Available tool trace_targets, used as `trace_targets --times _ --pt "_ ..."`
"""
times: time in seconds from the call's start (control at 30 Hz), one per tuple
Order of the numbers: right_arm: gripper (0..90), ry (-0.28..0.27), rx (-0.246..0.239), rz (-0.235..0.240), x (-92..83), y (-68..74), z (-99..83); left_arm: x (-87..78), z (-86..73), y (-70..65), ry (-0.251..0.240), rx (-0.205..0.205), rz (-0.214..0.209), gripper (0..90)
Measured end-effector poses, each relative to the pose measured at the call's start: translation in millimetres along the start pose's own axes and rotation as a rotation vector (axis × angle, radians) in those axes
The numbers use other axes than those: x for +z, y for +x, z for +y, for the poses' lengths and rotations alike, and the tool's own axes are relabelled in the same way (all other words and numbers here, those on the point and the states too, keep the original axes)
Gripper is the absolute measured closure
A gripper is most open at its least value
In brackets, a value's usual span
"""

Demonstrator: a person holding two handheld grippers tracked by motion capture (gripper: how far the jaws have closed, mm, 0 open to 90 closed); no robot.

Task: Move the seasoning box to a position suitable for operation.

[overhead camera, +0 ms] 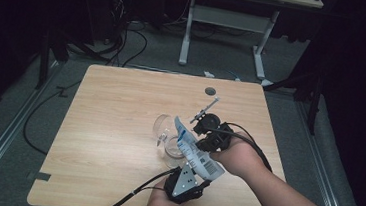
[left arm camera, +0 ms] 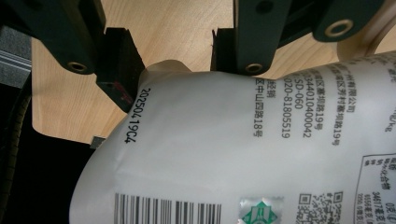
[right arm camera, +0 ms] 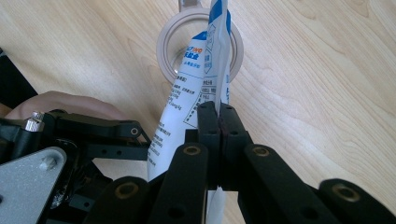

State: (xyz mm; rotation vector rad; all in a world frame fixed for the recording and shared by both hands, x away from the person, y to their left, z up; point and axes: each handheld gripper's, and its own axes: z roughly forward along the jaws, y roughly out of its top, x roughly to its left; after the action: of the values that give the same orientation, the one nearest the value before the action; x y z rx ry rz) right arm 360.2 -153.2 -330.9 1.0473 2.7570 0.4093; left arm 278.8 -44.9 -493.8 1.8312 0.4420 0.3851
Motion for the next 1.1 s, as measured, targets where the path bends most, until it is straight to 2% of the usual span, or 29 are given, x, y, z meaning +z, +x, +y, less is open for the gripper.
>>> trace_targets --times 1.1 --pt "90.0 -0.003 -0.017 -0.004 -3.3 3.5 5.4 -3.0 3.8 1.5 -0.017 -0.005 -0.001 58.5"
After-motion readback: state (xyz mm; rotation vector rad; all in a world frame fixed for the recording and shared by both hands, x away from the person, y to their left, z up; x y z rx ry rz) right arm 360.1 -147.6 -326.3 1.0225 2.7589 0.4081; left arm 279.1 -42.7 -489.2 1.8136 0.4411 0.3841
